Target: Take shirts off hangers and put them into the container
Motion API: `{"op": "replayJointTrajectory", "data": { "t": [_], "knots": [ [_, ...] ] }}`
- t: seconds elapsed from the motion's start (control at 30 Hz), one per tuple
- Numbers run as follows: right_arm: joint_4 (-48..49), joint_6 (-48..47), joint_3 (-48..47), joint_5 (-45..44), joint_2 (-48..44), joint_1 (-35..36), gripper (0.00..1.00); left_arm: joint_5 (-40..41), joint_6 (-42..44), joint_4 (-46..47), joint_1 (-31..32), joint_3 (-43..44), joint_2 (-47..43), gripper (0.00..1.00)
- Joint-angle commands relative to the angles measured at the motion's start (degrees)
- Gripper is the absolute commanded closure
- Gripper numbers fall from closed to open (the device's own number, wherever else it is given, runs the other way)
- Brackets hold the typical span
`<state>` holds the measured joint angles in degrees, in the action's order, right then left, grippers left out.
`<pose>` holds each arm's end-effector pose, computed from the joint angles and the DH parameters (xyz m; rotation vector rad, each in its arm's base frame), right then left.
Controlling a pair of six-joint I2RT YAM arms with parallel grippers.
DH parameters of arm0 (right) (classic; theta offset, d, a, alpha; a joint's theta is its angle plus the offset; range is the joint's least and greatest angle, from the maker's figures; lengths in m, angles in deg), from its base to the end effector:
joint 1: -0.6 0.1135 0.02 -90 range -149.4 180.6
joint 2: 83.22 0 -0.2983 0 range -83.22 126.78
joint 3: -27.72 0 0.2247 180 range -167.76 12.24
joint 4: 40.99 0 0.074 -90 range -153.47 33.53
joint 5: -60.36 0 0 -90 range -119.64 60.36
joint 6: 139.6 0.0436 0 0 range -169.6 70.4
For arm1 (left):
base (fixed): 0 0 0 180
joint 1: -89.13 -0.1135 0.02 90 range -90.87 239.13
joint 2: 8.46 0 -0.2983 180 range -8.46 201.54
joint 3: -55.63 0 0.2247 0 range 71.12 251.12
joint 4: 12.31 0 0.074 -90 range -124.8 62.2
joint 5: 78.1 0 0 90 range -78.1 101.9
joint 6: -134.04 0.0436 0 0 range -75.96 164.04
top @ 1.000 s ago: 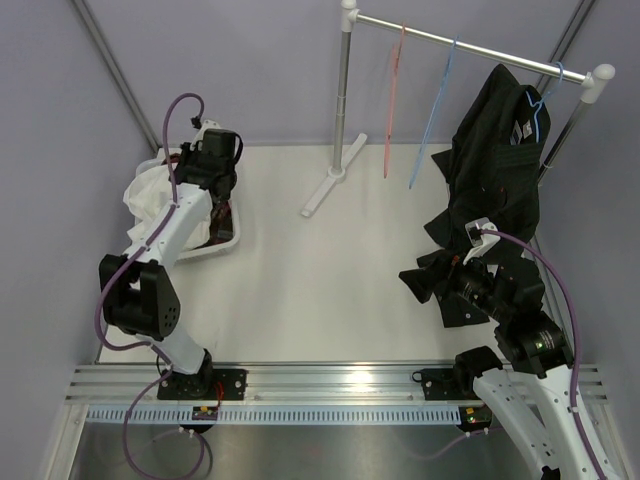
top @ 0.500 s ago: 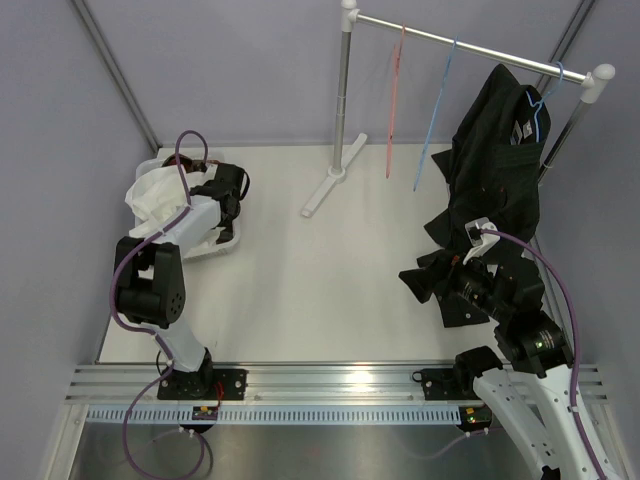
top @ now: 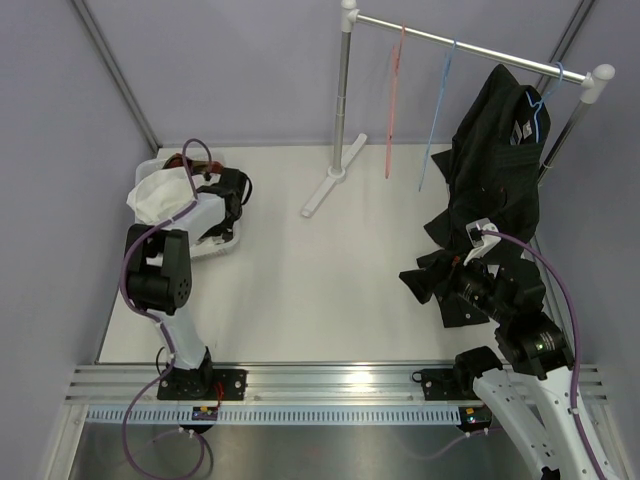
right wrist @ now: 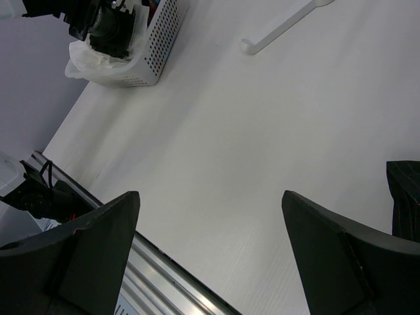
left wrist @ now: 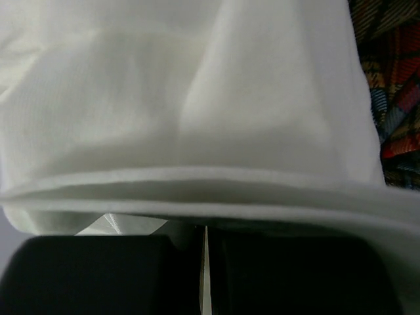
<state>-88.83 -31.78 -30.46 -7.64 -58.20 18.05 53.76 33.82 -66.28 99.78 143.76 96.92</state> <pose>0.0414 0.0301 0.3336 -0.2728 1.8594 0.7788 0.3474 -0.0357 0.2337 -0.1521 2.5577 0.8852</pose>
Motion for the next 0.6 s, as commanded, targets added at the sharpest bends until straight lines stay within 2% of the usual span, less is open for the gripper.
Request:
{"op": "replayJointTrajectory", "data": {
  "t": [0.0, 0.03, 0.07, 0.13, 0.17, 0.3, 0.43, 0.57],
  "knots": [
    [1.0, 0.3, 0.0, 0.0, -0.2, -0.1, 0.0, -6.4, -4.0, -2.8, -0.4, 0.1, -3.6, 0.97],
    [1.0, 0.3, 0.0, 0.0, -0.3, -0.1, 0.01, -6.5, -4.1, -2.8, -0.4, 0.2, -6.5, 0.93],
    [0.9, 0.3, 0.0, 0.0, -0.3, -0.1, 0.01, -6.4, -4.1, -2.9, -0.5, 0.4, -8.1, 0.83],
    [1.0, 0.3, 0.1, 0.0, -0.3, -0.1, 0.01, -6.4, -4.0, -3.4, -0.7, 1.4, -11.1, 0.72],
    [1.0, 0.3, 0.0, 0.0, -0.2, -0.1, 0.01, -6.2, -3.8, -4.0, -0.7, 2.1, -13.7, 0.63],
    [0.8, 0.2, -0.1, -0.6, -0.1, -0.1, 0.0, -5.4, -2.7, -4.9, -0.7, 4.7, -18.4, 0.45],
    [0.7, 0.3, -0.1, -0.8, -0.1, -0.1, 0.0, -7.8, -2.9, -4.9, -0.7, 6.5, -21.1, 0.41],
    [0.6, 0.3, -0.1, -0.9, 0.2, -0.1, 0.0, -13.5, -4.7, -4.6, -0.6, 8.8, -22.6, 0.4]
  ]
}}
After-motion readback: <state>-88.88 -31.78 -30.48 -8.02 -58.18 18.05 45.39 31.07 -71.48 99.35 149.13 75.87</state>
